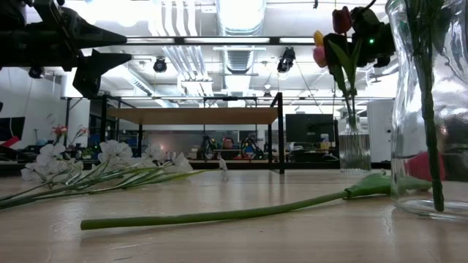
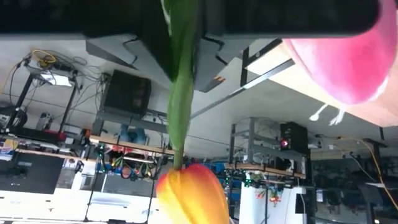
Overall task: Pick and place flowers into a vace then onto a shelf
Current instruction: Put the yellow tulip into the top transparent vase, then put the white flowers into the bottom transparent vase
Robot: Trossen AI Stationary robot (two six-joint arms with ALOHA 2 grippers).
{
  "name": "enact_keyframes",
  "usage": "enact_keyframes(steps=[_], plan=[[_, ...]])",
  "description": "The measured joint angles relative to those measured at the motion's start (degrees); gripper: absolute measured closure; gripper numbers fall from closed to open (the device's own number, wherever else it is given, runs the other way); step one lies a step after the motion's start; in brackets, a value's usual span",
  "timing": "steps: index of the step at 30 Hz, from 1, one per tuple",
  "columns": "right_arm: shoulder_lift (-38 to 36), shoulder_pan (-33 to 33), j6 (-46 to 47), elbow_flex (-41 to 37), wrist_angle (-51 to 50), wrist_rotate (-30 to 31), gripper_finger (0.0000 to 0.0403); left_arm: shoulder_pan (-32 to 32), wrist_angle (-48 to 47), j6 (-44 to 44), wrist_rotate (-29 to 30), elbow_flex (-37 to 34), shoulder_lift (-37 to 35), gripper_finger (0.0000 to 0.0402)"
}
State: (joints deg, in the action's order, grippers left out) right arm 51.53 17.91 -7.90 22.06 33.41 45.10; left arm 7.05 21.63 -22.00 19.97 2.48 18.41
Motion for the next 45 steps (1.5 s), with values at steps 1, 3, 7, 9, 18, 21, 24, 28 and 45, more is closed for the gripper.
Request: enact_keyframes(steps=[1, 3, 7, 9, 18, 21, 24, 28, 45], plan=[[0.00, 0.00, 0.03, 0.00, -0.01, 0.00, 0.0334, -0.01, 0.00, 0.00, 0.00, 0.00, 0.00, 0.0242], [-0.07, -0.02, 0.22, 0.00, -0.05, 0.00, 0.0306, 0.00, 0.00, 0.00, 0.00, 0.00, 0.00, 0.0242], [-0.57, -0.13, -0.04, 0.00, -0.15, -0.06, 0.0245, -0.01, 0.00, -0.01, 0.00, 0.00, 0.00, 0.0242], [-1.28, -0.51, -0.09, 0.29, -0.24, -0.07, 0.0216, 0.00, 0.00, 0.00, 0.00, 0.00, -0.02, 0.0242], [-7.35, -4.05, -0.45, 6.09, -16.30, -0.10, 0.0135, -0.01, 0.00, 0.00, 0.00, 0.00, 0.00, 0.0242], [-9.10, -4.66, 4.05, 8.60, -25.19, -0.10, 0.0127, -0.02, 0.00, -0.02, -0.02, 0.00, -0.02, 0.0242], [-10.81, -4.68, 9.60, 10.59, -30.34, -0.11, 0.0125, 0.00, 0.00, 0.00, -0.02, 0.00, -0.01, 0.0242], [-13.75, -4.68, 15.25, 12.89, -32.49, -0.39, 0.0128, 0.00, 0.01, 0.00, -0.02, 0.00, -0.01, 0.0242], [-21.44, -4.68, 18.32, 15.08, -36.17, -41.46, 0.0157, -0.01, 0.00, 0.00, -0.02, 0.00, -0.02, 0.0242]])
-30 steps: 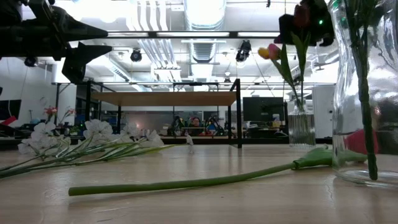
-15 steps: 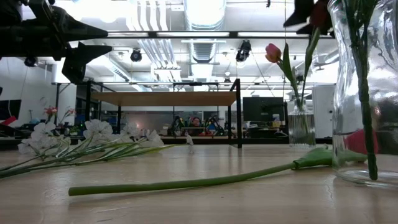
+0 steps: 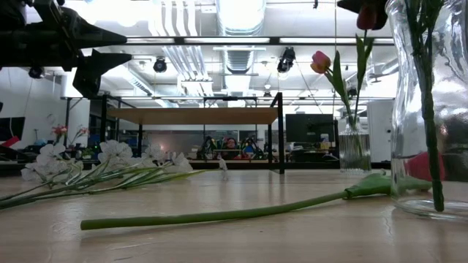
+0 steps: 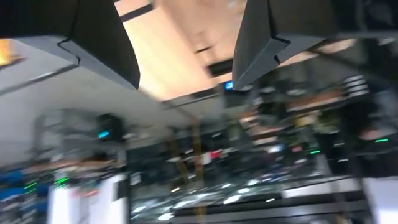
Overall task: Pick and place flowers into a vace then onto a shelf
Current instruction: Put the white flowers into the bottom transparent vase
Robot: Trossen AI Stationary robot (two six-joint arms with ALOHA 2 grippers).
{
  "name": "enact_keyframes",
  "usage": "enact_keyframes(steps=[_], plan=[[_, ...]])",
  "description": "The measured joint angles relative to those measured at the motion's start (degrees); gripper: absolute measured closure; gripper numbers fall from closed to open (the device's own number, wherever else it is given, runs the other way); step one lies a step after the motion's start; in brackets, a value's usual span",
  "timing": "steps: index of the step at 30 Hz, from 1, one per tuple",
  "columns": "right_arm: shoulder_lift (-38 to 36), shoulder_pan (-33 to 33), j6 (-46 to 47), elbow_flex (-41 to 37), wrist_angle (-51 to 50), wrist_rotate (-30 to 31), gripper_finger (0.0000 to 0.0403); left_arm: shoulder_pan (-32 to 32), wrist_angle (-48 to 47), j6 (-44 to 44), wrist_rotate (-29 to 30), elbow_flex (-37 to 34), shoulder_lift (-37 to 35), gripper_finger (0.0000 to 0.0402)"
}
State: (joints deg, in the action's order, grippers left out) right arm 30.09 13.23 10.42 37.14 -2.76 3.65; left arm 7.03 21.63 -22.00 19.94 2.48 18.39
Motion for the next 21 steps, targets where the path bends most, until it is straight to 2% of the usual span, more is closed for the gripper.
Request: enact_keyframes(steps=[4, 6, 12, 15, 21], plan=[[0.00, 0.00, 2.92, -0.04, -1.23, -11.34, 0.0168, -0.01, 0.00, 0.00, 0.00, 0.00, 0.00, 0.0242], [0.32, 0.00, 3.32, -0.04, -1.55, -15.15, 0.0176, 0.02, 0.00, 0.00, 0.00, 0.00, 0.00, 0.0242], [0.39, 0.02, 5.94, -0.08, -3.95, -16.16, 0.0195, 0.00, 0.01, -0.16, -0.02, 0.00, 0.02, 0.0242], [-0.07, 0.01, 7.25, -0.08, -3.86, -16.74, 0.0201, 0.00, 0.00, -2.96, -0.02, 0.01, 0.02, 0.0242], [-4.70, 0.01, 4.04, -0.12, -2.99, -20.31, 0.0226, -0.01, 0.01, -4.04, -0.09, 0.00, 0.02, 0.0242]])
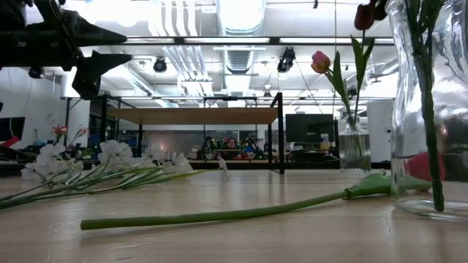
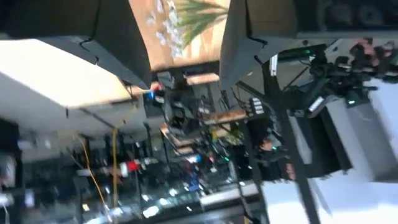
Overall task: Pick and place flowers into a vace then onto a shelf
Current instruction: Put the white flowers into the bottom transparent vase
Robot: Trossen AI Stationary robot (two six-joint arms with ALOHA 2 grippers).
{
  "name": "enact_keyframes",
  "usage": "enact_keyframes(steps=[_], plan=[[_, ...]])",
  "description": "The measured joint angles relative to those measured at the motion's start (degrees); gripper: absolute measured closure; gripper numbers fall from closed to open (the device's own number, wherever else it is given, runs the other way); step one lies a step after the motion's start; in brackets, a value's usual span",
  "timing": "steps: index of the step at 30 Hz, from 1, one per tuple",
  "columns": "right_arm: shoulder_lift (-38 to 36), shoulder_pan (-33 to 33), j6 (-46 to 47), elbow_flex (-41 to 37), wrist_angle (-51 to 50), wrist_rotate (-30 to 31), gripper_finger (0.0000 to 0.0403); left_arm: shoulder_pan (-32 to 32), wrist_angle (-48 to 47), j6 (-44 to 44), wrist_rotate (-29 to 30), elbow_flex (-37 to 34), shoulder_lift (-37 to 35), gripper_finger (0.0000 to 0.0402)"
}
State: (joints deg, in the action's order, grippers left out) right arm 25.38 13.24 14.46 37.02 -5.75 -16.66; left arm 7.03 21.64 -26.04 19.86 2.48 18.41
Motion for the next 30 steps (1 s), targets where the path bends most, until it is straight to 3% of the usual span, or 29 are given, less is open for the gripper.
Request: enact_keyframes(steps=[8, 15, 24, 30], plan=[[-8.82, -0.01, -2.69, -2.78, -9.06, -1.40, 0.0307, 0.02, 0.01, 0.00, 0.85, 0.02, 0.31, 0.0242], [-15.64, 0.02, -0.56, -12.39, -2.02, -0.19, 0.0384, 0.02, 0.00, 0.00, 2.86, 0.02, 0.33, 0.0242], [-21.96, 0.02, 5.98, -27.59, 13.57, 0.35, 0.0394, 0.00, 1.37, -0.02, 2.91, 0.02, 0.35, 0.0242], [-25.26, 0.02, 6.39, -31.88, 19.03, 3.13, 0.0394, 0.01, 4.06, -0.03, 4.07, 0.06, 0.34, 0.0242]])
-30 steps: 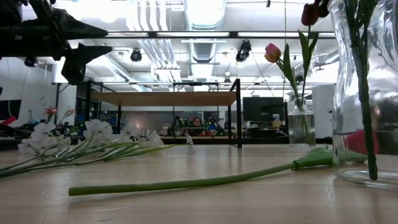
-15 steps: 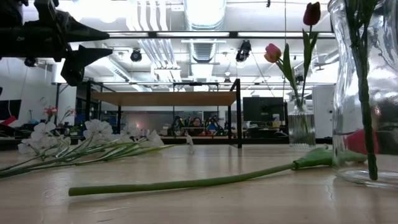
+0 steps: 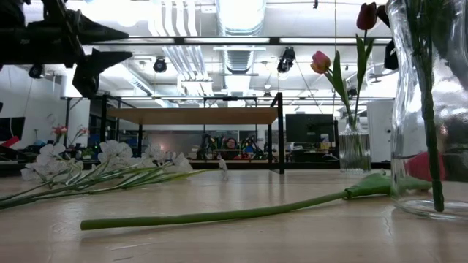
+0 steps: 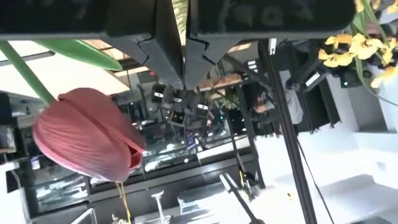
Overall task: Pick and place flowers into a vace then onto a shelf
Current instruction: Put the white flowers into the bottom transparent vase
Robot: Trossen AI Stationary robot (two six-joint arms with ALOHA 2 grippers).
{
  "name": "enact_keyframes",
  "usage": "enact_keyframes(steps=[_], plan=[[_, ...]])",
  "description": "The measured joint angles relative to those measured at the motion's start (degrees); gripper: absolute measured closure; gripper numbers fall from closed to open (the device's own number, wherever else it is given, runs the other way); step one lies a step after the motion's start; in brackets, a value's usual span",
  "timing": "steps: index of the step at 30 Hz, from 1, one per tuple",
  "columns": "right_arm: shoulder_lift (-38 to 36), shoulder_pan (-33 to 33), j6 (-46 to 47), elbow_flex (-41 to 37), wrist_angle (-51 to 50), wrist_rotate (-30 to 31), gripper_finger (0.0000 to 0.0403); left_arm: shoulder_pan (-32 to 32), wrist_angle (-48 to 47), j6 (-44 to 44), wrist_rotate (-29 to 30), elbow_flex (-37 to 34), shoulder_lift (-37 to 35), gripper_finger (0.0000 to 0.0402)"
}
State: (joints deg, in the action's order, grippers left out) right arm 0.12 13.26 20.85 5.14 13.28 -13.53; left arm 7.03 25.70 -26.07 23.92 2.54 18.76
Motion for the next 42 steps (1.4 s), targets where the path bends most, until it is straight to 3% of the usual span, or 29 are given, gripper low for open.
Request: enact_keyframes(steps=[7, 19, 26, 30, 37, 42], plan=[[0.11, 0.02, 2.58, -1.71, -0.05, 0.35, 0.0394, 0.02, 2.75, -2.95, 0.88, 6.70, 2.37, 0.0242], [0.00, 0.02, 4.80, -2.72, 2.12, 1.84, 0.0394, 0.04, -5.03, -4.98, -1.03, 27.83, 19.99, 0.0242], [0.33, 0.02, 4.24, -2.72, 1.88, 1.20, 0.0394, 0.06, -23.83, -6.52, -1.40, 40.14, 29.16, 0.0242], [0.65, 0.02, 4.26, -2.72, 1.06, 1.06, 0.0394, 0.06, -38.94, -16.76, -1.59, 48.21, 34.43, 0.0242], [0.75, 0.02, 5.96, -2.72, -1.49, 1.05, 0.0394, 0.08, -63.82, -35.68, -8.40, 61.73, 44.72, 0.0242], [0.68, 0.02, 7.09, -2.72, -1.33, 1.04, 0.0394, 0.66, -73.86, -46.04, -13.42, 68.30, 52.93, 0.0242]])
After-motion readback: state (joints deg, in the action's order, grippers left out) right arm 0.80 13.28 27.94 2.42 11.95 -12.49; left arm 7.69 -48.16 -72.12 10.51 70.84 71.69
